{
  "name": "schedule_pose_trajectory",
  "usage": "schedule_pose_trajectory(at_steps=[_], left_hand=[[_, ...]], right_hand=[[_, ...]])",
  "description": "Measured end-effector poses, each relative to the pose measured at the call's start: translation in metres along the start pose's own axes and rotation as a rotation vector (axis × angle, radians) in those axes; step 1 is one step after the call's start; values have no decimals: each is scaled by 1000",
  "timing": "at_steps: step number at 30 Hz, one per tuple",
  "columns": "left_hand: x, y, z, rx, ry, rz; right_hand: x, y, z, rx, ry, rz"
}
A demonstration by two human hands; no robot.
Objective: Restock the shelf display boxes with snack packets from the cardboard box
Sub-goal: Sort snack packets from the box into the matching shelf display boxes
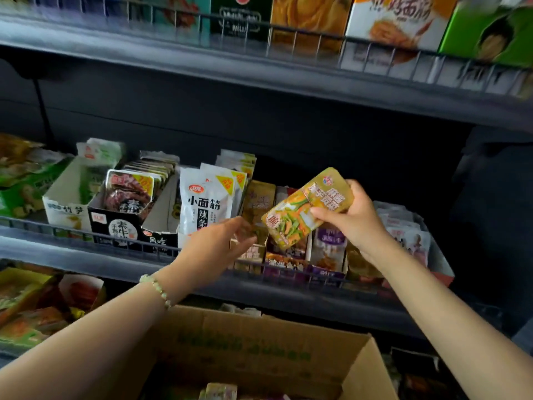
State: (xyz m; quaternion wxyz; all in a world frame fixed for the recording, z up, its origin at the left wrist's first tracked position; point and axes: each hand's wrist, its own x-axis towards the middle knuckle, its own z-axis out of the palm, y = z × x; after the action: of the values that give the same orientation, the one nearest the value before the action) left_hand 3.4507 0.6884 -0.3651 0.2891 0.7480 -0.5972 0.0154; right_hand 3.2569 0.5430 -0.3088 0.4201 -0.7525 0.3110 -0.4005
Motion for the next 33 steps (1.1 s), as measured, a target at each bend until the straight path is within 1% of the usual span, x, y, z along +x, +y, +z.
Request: schedule_pose_trajectory(at_steps=[2,6,9,11,14,17,19,21,23,26,27,30,33], left_hand=[[15,-11,0,98,-12,35],[33,-24,7,167,-143,60],[40,-34,16,120,-158,57],[45,-38,20,78,-150,53],[49,-43,24,-2,-152,61],[51,-45,23,-56,-149,81],[51,-46,23,-72,-150,84],[52,-47,24,-85,-157,90],[52,-47,24,-92,-158,95],[51,-47,24,-89,-146,101],[51,-47,24,-83,-137,105],[45,-43,25,-91,-103,103],[28,-33,29,-148,-18,74]], right_hand=[[26,-3,10,-87,23,-60],[69,1,45,-281,-35,-121],[93,8,74,-403,-121,-173],[105,20,91,-497,-218,-181],[113,40,109,-588,-297,-174],[115,46,110,-576,-274,-200],[117,49,108,-621,-278,-225],[120,51,108,-787,-291,-259],[119,51,110,-951,-325,-222],[116,48,112,-961,-327,-161],[115,48,112,-951,-306,-183],[105,46,102,-889,-245,-337],[77,35,83,-687,-193,-396]])
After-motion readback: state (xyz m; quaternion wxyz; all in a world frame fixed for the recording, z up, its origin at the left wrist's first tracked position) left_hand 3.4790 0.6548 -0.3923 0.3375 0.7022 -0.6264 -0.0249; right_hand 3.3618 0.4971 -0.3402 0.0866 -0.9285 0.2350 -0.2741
